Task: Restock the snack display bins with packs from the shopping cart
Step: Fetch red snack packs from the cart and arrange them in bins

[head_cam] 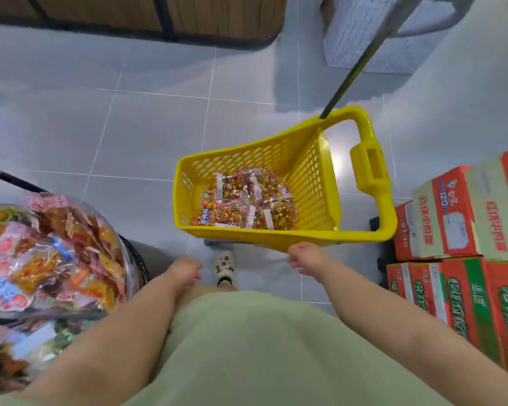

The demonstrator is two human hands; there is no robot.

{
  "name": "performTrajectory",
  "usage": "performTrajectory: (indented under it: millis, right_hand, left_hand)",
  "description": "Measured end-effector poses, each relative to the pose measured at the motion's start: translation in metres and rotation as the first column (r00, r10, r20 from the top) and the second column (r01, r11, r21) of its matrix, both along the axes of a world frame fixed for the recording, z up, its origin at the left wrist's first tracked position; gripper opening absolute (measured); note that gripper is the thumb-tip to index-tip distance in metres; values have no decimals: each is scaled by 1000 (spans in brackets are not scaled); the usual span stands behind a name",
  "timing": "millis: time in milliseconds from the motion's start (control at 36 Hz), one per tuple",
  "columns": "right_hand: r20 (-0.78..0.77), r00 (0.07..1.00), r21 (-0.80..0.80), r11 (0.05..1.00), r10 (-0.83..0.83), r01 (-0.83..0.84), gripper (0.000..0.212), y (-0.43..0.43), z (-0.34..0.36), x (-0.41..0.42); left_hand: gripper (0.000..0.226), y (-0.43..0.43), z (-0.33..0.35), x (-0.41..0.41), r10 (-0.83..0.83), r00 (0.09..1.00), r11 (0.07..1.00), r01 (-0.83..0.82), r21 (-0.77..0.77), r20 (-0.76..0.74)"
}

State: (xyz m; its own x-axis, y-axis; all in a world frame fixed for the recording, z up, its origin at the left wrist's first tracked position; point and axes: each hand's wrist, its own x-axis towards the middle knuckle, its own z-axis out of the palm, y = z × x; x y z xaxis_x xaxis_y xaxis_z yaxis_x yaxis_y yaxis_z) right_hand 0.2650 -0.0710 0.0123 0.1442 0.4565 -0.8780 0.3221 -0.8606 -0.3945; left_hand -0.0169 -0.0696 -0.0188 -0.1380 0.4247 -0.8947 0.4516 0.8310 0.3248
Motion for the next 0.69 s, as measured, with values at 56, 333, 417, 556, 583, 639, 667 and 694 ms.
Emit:
performTrajectory:
  millis: [56,333,417,556,583,639,667,694]
  right_hand:
    - [25,1000,-2,1000,16,-16,26,24,2,-7]
    - [70,996,20,999,48,-50,25,132,-6,-27]
    - [71,994,-4,996,86,-86,16,154,-22,-36]
    - [86,916,-50,920,391,-388,20,182,-60,-52]
    - [78,894,-70,897,441,-436,14,187,-68,-55]
    - [62,857,-88,858,511,-505,13,194,-84,-61]
    - [44,849,-93,848,527,-522,21,196,-94,-63]
    - [26,841,-101,839,540,-535,26,199,-102,-65]
  left_hand:
    - [12,33,2,-6,5,1000,999,-4,32,-11]
    - [10,146,1,-49,99,995,991,-97,87,-16]
    - [11,161,-6,-58,148,988,988,-146,58,-32]
    - [19,171,-19,-61,229,972,973,-229,4,-47]
    - [17,172,-22,-60,206,977,978,-206,-2,-54]
    - [16,175,-31,-59,158,985,987,-158,-5,-65]
    - [19,176,-38,-58,138,987,990,-138,1,-77]
    - [20,177,-47,-58,119,988,993,-118,15,-96]
